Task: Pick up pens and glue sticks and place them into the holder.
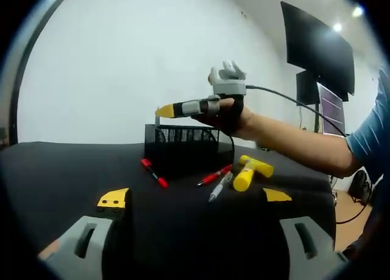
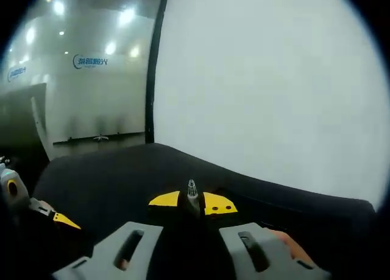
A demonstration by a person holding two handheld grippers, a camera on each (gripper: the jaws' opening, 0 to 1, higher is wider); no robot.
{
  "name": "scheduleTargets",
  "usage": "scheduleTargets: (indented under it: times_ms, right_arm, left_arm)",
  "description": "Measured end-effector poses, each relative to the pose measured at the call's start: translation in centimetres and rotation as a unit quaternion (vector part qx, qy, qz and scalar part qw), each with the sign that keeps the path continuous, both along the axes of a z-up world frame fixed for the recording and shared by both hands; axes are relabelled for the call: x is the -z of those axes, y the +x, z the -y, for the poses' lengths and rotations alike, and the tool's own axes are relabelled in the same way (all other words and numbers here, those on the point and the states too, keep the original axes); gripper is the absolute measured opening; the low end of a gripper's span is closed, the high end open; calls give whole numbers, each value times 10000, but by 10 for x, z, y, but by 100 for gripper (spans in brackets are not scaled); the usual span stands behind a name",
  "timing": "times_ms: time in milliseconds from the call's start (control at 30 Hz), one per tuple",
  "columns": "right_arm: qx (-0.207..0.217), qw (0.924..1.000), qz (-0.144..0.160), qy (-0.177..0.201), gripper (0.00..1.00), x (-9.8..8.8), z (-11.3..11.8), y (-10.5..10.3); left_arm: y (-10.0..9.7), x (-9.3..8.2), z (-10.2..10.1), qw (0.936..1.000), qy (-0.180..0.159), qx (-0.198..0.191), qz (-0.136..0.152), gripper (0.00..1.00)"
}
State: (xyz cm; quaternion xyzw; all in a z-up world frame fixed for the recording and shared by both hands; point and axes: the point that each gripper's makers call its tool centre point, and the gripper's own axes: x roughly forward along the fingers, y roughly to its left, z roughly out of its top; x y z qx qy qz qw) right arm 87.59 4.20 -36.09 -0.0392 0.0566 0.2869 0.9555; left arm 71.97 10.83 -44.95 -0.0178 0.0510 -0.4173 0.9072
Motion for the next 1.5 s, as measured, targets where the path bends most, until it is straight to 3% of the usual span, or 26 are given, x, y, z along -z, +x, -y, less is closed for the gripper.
scheduleTargets:
  times_ms: [400,467,733,967,1200,1500]
  right_arm:
    - [-48,9992,405,-16,19,-38,18,-34]
    - [-66,9989,470,-60,20,-46,30,-25]
    - [-125,9978,632,-123,28,-50,49,-69]
    - [0,9980,624,-42,32,-42,75,-88]
    - [194,9982,556,89,32,-16,98,-116]
    - [104,9989,415,199,33,22,108,-151]
  left_arm:
    - [0,0,-1,10000,-16,-31,-30,85]
    - [1,1,-1,10000,-11,-41,-42,85]
    - [2,3,-2,9999,10,-50,-93,81]
    - [2,4,-1,9999,37,-48,-140,76]
    - [1,5,-2,9999,32,-62,-157,70]
    - [-1,9,-2,9996,126,-76,-232,61]
